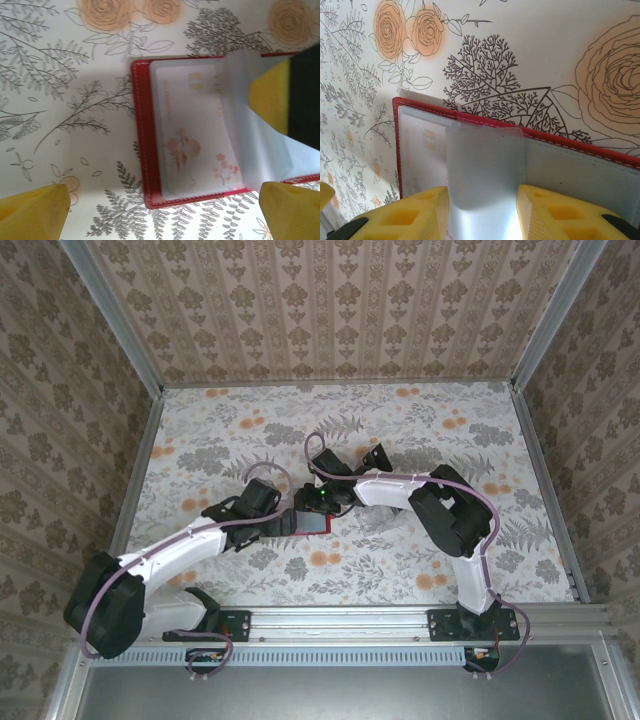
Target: Put the credit cards into the card holder
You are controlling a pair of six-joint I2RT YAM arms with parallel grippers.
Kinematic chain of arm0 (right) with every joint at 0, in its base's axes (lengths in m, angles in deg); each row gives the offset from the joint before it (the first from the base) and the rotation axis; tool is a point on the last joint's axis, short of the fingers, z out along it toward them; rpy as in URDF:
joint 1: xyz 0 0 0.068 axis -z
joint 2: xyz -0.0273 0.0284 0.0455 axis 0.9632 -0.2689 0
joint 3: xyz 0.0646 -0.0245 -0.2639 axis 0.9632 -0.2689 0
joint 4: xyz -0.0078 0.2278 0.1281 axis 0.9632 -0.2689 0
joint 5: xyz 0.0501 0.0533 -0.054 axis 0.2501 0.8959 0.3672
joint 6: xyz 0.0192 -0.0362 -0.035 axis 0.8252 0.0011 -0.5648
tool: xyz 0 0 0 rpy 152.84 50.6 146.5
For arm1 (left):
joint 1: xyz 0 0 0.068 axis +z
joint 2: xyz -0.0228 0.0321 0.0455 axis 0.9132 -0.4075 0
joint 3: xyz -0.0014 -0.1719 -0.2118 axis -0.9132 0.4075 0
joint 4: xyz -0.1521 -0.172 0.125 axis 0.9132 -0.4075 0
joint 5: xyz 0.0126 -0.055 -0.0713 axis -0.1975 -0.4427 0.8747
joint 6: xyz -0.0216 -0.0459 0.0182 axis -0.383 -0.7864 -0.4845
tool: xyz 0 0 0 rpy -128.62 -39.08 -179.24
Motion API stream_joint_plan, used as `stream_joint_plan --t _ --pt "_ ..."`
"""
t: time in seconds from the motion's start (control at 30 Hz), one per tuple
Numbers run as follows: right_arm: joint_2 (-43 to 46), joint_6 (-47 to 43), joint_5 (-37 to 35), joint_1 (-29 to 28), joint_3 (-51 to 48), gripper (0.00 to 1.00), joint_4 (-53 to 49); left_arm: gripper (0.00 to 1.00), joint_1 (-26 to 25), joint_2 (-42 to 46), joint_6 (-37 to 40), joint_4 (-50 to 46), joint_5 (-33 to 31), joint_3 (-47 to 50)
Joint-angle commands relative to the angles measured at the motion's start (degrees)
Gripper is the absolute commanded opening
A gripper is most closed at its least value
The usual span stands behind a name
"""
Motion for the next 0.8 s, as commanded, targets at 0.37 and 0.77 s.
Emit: stream_joint_plan --t 0.37,0.77 --pt "-1.66 2.16 1.02 0.07 -0.97 0.43 0.08 1.00 -3.82 -2.33 -0.57 9.87 -0.97 1.85" --pt "-1.45 2.15 1.45 0.05 -0.16 0.43 -0.60 1.00 -4.54 -9.91 -0.70 11.55 -4.09 1.70"
